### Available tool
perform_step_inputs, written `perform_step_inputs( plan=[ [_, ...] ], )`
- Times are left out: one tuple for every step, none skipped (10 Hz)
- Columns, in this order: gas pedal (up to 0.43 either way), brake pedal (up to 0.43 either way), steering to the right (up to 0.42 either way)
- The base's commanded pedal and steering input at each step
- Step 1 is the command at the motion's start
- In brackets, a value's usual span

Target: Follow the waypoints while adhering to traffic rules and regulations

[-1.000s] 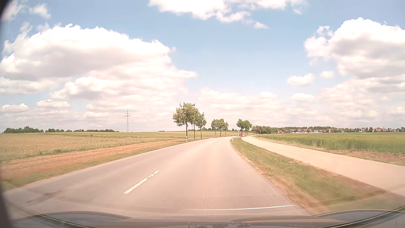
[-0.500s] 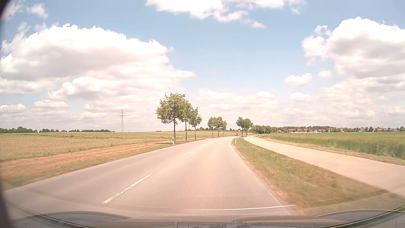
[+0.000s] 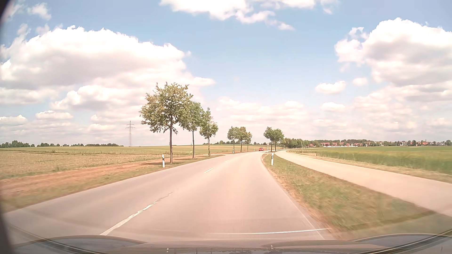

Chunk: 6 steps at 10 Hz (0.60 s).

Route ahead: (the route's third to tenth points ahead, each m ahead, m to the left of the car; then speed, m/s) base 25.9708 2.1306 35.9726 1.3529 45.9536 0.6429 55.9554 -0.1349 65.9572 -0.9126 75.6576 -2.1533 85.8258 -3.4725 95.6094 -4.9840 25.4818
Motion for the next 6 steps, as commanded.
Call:
perform_step_inputs(
  plan=[
    [0.118,0.006,0.009],
    [0.118,0.012,0.01],
    [0.118,0.012,0.011],
    [0.118,0.006,0.011],
    [0.118,0.006,0.011],
    [0.118,0.012,0.011]
  ],
)
